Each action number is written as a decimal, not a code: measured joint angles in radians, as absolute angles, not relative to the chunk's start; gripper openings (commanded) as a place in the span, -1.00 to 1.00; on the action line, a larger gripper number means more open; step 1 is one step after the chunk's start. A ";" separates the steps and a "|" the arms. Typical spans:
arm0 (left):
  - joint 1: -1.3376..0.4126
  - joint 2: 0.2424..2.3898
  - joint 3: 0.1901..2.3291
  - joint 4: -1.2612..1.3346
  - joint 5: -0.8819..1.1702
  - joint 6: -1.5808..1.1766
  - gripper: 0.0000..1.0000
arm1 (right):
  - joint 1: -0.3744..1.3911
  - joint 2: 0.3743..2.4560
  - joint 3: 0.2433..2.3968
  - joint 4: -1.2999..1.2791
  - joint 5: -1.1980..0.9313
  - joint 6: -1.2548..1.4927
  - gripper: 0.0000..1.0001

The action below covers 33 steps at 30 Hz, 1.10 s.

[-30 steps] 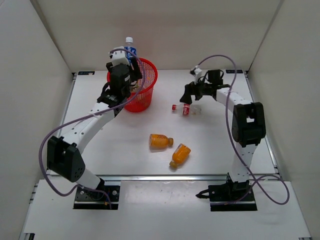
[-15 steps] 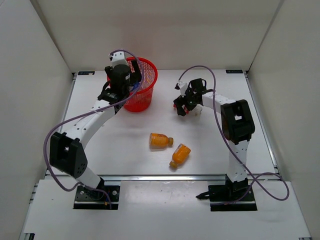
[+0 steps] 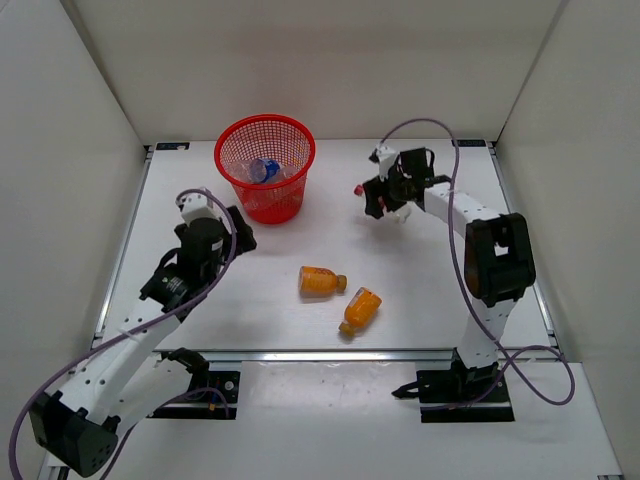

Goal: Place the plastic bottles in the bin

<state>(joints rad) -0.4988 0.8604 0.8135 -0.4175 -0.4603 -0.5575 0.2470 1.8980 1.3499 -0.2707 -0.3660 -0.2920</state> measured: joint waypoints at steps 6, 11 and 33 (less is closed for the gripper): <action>-0.472 0.846 0.707 -0.563 -0.362 -0.615 0.97 | 0.320 1.906 1.844 -0.352 -0.359 -0.150 -0.45; -0.471 0.832 0.694 -0.575 -0.297 -0.639 0.97 | 0.478 2.042 2.321 -0.311 -0.401 -0.049 -0.34; -0.640 1.156 0.945 -0.645 -0.090 -0.305 0.97 | 0.472 2.305 2.521 -0.434 -0.649 0.174 0.98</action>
